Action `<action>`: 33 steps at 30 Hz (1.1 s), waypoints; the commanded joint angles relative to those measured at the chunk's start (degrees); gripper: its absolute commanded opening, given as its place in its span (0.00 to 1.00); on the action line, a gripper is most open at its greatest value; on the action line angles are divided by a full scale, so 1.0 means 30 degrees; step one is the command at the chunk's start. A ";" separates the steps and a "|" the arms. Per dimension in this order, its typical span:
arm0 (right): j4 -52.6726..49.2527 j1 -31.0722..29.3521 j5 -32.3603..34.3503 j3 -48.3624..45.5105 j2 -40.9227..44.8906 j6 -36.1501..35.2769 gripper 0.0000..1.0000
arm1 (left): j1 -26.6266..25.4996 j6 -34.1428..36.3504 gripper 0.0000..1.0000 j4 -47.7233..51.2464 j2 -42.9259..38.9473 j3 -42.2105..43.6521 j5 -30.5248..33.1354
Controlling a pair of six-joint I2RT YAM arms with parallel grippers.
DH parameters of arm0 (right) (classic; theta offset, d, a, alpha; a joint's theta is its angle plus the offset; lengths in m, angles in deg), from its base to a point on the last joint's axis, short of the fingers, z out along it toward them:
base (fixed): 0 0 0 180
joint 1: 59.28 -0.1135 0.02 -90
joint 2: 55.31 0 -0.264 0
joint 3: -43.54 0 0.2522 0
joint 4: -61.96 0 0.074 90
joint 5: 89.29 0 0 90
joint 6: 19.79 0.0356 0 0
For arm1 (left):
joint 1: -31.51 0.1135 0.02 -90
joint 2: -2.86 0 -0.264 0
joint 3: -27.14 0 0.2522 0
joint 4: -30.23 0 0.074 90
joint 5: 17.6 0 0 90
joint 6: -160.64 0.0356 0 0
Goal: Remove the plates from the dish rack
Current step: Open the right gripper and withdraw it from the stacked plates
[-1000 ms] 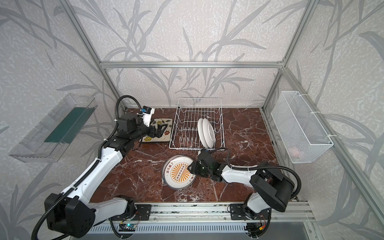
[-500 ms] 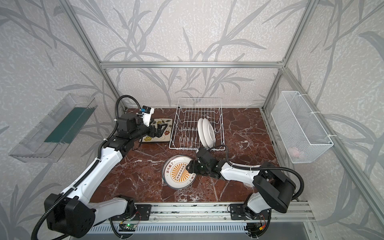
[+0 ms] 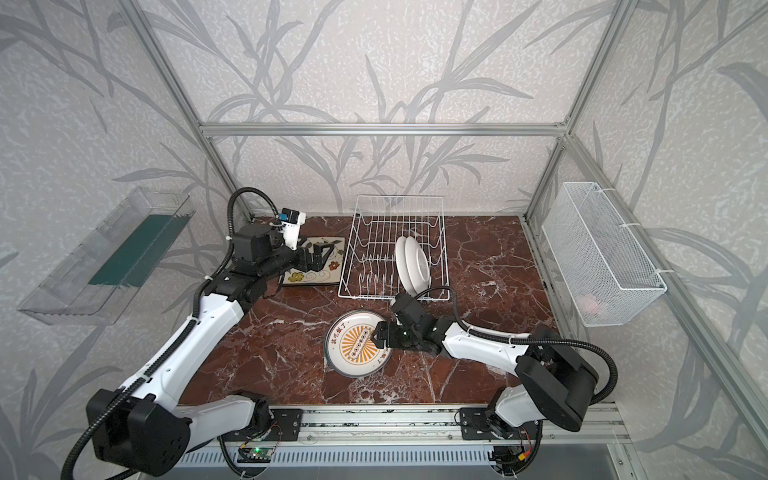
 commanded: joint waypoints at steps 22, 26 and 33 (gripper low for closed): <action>-0.1885 0.0036 0.4867 -0.0870 0.8511 -1.0041 0.99 | -0.0271 -0.1947 0.97 0.4826 0.0985 -0.5538 -0.1579; -0.1820 0.0235 0.7977 -0.1256 1.1554 -1.2257 0.99 | -0.0788 -0.2618 0.97 0.4565 0.1522 -0.5991 -0.2077; -0.2337 0.2580 0.9354 -0.1013 1.4468 -1.4429 0.99 | -0.2215 -0.3145 0.89 0.5667 0.3786 -0.7766 -0.1771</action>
